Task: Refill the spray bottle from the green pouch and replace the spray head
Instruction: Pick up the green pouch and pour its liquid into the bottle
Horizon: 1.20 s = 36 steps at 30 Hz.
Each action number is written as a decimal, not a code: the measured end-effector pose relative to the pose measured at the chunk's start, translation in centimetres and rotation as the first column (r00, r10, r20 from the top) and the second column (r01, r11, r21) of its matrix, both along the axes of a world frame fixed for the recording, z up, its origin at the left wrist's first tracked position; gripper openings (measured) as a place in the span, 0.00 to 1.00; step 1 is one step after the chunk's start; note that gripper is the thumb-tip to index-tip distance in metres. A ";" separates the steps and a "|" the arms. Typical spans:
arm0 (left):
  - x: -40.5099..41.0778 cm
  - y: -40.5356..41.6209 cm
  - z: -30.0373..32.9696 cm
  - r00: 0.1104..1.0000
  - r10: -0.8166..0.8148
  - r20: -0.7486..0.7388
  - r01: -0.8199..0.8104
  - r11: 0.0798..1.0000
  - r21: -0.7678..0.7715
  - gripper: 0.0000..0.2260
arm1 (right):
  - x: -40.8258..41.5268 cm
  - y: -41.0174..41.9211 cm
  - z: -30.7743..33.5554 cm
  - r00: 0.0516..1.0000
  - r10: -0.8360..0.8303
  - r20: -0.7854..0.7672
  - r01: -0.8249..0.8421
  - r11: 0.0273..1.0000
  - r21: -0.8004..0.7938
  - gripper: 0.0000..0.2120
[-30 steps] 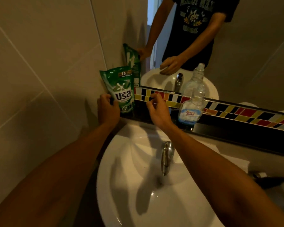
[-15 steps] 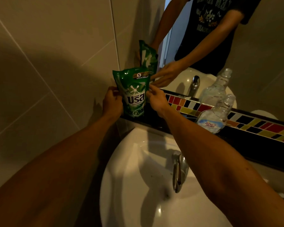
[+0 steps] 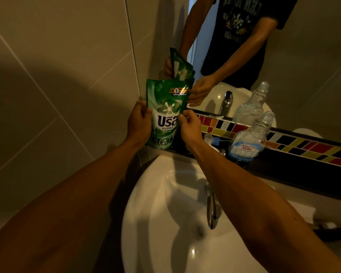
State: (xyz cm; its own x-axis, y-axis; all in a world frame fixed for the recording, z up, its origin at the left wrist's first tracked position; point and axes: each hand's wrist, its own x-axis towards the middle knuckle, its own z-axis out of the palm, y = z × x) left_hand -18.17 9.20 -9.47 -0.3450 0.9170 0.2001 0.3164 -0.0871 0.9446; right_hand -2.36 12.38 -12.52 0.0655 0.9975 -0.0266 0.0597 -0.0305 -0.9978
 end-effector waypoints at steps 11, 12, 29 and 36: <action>6.2 -3.9 5.4 0.933 -0.312 0.177 0.321 0.947 -0.025 0.11 | 6.1 -8.5 4.0 0.986 -0.118 -0.121 0.117 0.993 -0.017 0.07; 6.8 -4.2 5.8 0.918 -0.343 0.197 0.355 0.934 -0.028 0.12 | 6.7 -9.3 4.4 0.980 -0.137 -0.144 0.135 0.991 -0.021 0.08; 15.4 -6.9 12.1 0.904 -0.386 0.184 0.423 0.872 -0.248 0.06 | 12.8 -17.7 5.2 0.984 -0.010 -0.180 0.032 0.992 0.120 0.45; 16.6 -6.5 12.8 0.934 -0.307 0.183 0.352 0.876 -0.329 0.06 | 13.7 -17.2 5.0 0.976 0.070 -0.207 -0.058 0.996 0.065 0.50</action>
